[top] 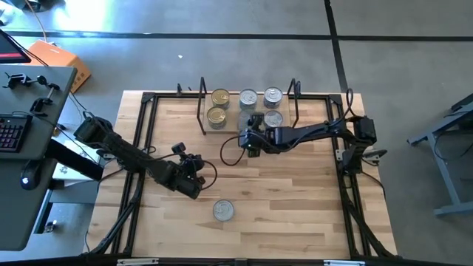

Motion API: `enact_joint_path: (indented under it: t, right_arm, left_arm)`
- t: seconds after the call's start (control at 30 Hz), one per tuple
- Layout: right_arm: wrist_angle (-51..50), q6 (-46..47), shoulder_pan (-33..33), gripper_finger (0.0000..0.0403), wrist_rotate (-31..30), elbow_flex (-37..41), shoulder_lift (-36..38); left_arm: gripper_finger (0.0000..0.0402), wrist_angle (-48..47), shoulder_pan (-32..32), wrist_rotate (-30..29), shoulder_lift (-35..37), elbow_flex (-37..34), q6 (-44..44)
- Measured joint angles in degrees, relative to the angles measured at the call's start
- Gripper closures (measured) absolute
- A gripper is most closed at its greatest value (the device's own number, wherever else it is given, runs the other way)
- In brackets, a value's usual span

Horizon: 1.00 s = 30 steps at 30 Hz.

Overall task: Stack canned seafood by type on shelf
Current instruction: Stack the light blue tuna can on top of the light blue tuna can on the shelf

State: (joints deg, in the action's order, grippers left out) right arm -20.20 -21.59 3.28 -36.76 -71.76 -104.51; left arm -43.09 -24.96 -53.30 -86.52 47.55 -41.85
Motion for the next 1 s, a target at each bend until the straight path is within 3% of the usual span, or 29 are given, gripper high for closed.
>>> enact_joint_path:
  t: [0.27,0.5,0.63,0.83,1.0]
  right_arm:
    - [1.93,2.54,1.95,0.0124,-2.05,0.43,0.37]
    - [-0.78,7.39,-3.37,0.0124,16.97,3.16,2.27]
    - [2.24,14.19,-7.98,0.0124,19.18,11.31,3.06]
    - [12.47,28.14,-15.07,0.0124,13.99,24.00,6.10]
    - [23.90,31.66,-13.02,0.0124,12.63,30.62,6.36]
  left_arm:
    - [0.0401,0.76,-0.02,0.00,0.00,0.02,0.03]
    - [0.0401,2.59,0.01,-0.04,-0.12,0.02,0.60]
    - [0.0401,11.99,0.27,0.23,-1.04,0.02,6.10]
    - [0.0401,33.33,2.89,3.89,-6.59,0.02,21.29]
    - [0.0401,45.86,8.30,10.60,-12.08,0.02,29.93]
